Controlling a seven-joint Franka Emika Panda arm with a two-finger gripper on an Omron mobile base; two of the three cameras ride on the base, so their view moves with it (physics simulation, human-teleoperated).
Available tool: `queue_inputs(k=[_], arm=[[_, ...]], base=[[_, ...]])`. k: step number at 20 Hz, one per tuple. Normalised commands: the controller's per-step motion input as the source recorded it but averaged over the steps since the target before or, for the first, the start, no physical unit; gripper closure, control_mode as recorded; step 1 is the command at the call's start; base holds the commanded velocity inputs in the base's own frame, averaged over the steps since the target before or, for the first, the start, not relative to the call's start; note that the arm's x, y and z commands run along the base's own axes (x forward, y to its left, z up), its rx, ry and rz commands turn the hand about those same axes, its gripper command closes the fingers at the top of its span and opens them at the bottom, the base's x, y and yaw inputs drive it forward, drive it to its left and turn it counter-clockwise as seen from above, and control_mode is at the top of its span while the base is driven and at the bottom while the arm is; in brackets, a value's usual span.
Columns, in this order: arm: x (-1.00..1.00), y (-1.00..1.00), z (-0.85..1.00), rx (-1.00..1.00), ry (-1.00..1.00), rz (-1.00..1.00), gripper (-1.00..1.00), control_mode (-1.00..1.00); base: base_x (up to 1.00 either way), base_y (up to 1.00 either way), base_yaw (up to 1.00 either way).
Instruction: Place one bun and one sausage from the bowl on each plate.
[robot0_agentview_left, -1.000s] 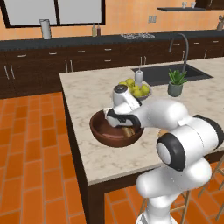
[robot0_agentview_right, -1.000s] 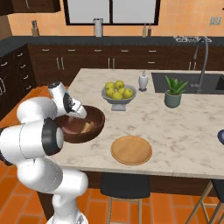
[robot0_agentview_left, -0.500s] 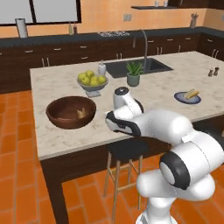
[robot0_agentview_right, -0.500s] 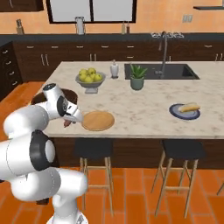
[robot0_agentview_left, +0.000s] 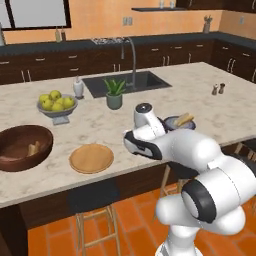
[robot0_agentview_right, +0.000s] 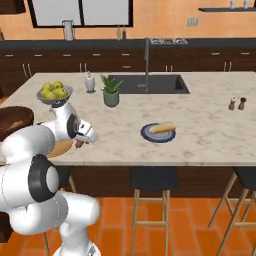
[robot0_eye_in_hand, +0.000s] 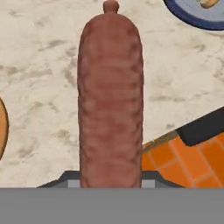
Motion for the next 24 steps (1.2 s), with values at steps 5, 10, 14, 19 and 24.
queue_inputs(k=[5, 10, 14, 19, 24], arm=[[0.00, 0.00, 0.00, 0.00, 0.00, 0.00, 1.00, 1.00], [0.23, -0.63, 0.00, 0.10, 0.01, -0.39, 1.00, -1.00], [0.14, -1.00, 0.00, 0.30, 0.00, -0.59, 1.00, -1.00], [0.14, -1.00, 0.00, 0.27, 0.01, -0.63, 1.00, -1.00], [0.22, -1.00, -0.04, 0.19, 0.00, -0.59, 1.00, -1.00]], base=[[1.00, -0.09, -0.09], [0.18, 0.00, -0.02], [0.00, 0.00, 0.00], [0.00, 0.00, 0.00], [0.00, 0.00, 0.00]])
